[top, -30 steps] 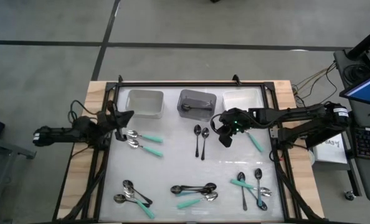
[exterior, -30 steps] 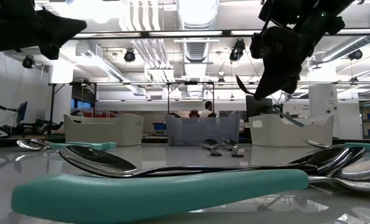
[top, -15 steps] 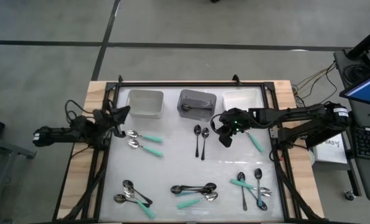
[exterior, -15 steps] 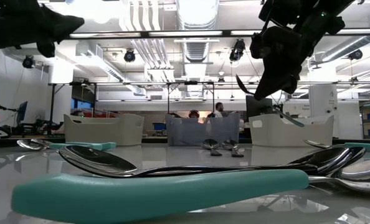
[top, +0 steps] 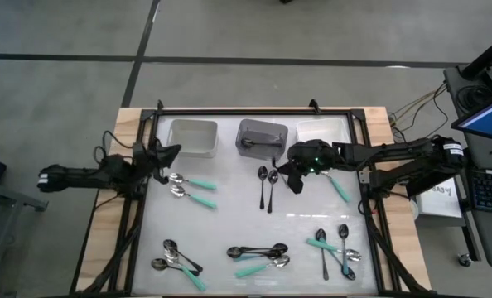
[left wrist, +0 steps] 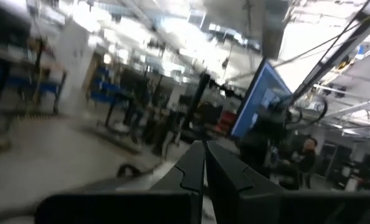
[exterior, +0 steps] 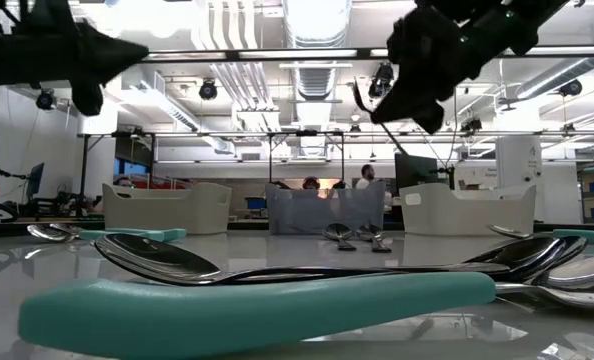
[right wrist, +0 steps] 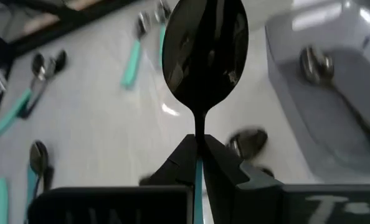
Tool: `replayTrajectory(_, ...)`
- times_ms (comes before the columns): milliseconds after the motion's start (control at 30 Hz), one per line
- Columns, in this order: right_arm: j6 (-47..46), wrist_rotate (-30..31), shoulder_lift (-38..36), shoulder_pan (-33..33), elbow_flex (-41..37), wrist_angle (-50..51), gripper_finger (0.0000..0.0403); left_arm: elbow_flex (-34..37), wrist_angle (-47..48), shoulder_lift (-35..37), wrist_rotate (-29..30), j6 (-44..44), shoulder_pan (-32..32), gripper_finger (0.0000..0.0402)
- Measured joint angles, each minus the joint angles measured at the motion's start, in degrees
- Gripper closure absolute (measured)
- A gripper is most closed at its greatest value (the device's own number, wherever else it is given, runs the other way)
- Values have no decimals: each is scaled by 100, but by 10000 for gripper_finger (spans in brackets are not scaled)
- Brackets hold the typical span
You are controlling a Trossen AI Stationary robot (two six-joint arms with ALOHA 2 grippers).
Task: Sort silverware by color (type)
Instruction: Put the blue spoon into the gray bin
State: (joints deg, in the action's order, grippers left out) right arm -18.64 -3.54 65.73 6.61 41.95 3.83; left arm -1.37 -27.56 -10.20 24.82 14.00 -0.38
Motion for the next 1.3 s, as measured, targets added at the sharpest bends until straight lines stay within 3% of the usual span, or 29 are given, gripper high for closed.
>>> replayTrajectory(233,212,3,0,0,0,-673,394,-1,-55,-1097,374,600,0,388)
replayTrajectory(467,587,96,0,2,2,-1209,394,0,-912,-2021,400,608,0,317)
replayTrajectory(700,1037,906,291,2,7,-2756,394,-1,-1658,-2802,263,704,0,253)
replayTrajectory(933,1076,2469,1151,7,7,-4253,394,-1,-2512,-3574,133,811,0,251)
replayTrajectory(1100,927,2500,1763,26,250,-4830,394,-8,-2956,-4153,133,638,0,258)
replayTrajectory(1300,973,2414,2385,28,1213,-4133,394,-552,-2841,-4875,116,31,-2,263)
